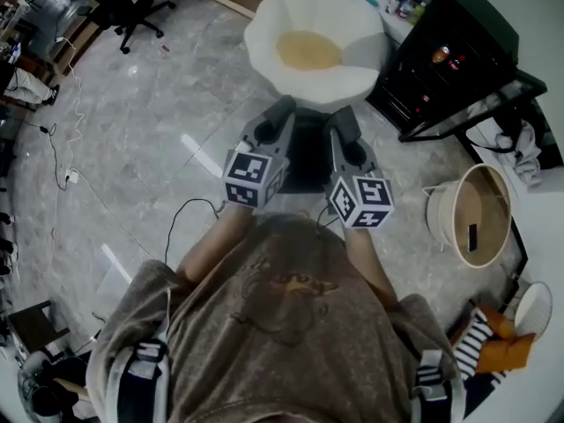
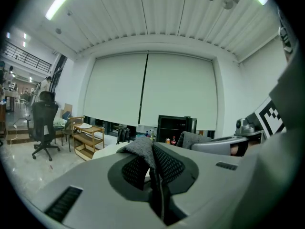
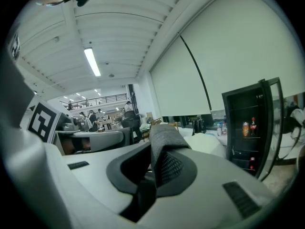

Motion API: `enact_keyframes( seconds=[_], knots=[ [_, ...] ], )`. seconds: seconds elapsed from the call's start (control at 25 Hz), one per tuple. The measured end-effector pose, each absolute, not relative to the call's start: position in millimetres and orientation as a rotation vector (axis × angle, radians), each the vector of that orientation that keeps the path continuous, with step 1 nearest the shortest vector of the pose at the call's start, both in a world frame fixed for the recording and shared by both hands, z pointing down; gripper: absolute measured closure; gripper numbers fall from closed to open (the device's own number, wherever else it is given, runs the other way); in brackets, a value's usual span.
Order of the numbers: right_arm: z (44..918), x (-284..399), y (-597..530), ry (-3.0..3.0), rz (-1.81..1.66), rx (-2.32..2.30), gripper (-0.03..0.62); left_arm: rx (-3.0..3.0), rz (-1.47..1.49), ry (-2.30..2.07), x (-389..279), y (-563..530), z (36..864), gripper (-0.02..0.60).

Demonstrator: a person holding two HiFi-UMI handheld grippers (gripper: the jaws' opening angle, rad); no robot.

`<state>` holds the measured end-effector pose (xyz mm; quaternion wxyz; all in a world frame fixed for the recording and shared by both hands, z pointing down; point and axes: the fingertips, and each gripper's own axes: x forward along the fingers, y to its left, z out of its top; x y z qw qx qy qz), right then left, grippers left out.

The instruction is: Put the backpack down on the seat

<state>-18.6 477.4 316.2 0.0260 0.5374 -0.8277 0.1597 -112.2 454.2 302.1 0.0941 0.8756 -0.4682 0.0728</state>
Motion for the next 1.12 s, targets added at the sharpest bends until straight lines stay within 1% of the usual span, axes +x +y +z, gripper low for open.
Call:
enact_keyframes(
  seconds=[0.48,0.88,1.12],
  knots=[
    [307.2,6.7,409.5,-2.576,0.426,1.589,0.566,2.570,0.138,-1.414,-82.5,385.2,298.0,0.554],
    [318.5,27.6,329.3,-2.550,0.456,1.622,0.566,2.583,0.158,-1.354,-63.7,298.2,309.4,0.554],
    [323.1,24.9,274.7,-2.549,0.476,1.599,0.566,2.577,0.190,-1.335,-62.8,241.4,313.3,0.554]
  ],
)
